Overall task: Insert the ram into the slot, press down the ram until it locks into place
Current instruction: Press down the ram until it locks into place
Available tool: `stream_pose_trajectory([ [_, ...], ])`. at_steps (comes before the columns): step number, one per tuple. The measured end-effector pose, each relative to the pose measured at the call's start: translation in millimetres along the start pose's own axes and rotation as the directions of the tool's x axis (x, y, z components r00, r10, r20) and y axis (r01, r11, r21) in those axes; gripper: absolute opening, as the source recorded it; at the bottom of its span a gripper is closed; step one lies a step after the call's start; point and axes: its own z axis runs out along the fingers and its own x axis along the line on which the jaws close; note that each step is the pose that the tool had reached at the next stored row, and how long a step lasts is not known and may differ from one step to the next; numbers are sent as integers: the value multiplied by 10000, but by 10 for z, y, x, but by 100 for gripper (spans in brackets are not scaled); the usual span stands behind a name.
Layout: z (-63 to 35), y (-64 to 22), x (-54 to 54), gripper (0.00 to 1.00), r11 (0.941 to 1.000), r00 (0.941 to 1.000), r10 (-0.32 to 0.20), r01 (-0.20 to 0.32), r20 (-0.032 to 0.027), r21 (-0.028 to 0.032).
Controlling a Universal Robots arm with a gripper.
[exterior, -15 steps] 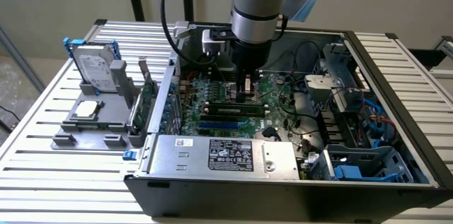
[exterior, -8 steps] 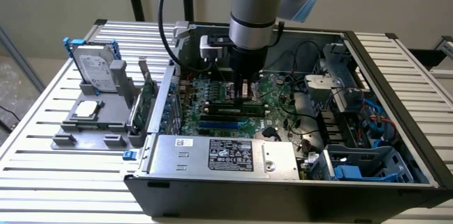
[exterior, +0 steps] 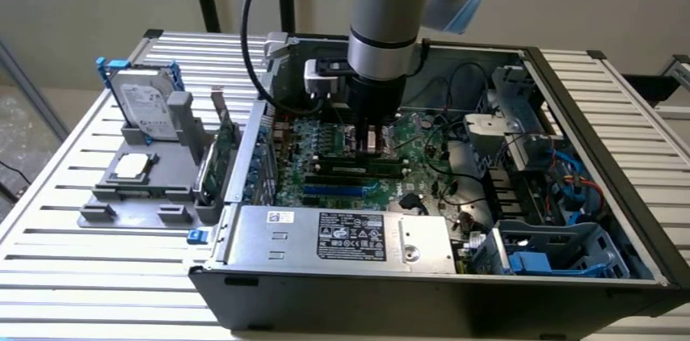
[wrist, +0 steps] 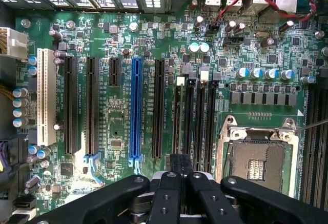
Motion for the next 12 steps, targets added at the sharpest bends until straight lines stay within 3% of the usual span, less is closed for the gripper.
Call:
stream_pose_trajectory([
  [2,-74,-2,4,11,10000,10000,5,-5,34,-10],
  [9,-387,-109,27,11,9999,10000,2,-2,40,-102],
  [12,-422,-130,31,11,9999,10000,2,-1,70,-117],
])
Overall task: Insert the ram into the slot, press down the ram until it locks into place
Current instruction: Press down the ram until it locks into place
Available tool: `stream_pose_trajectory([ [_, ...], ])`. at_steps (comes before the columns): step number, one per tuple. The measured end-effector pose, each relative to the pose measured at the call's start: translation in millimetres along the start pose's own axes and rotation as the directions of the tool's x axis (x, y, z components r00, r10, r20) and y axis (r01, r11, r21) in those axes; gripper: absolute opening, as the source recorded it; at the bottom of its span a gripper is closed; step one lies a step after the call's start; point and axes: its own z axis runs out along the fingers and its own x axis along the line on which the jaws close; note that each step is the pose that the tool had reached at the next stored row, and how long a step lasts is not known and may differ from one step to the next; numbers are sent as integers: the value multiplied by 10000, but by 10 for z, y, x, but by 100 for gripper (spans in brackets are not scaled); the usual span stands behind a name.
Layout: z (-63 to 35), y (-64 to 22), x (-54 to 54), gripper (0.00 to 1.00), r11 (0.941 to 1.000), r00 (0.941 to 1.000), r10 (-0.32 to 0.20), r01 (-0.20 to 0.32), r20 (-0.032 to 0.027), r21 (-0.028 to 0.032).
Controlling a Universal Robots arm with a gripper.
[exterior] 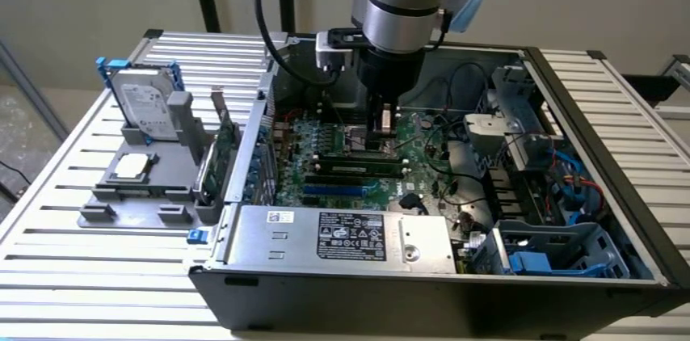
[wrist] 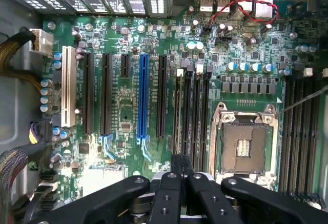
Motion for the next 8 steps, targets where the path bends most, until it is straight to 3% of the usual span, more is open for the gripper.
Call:
stream_pose_trajectory([
  [8,-1,0,1,11,10000,10000,-1,1,-1,-13],
])
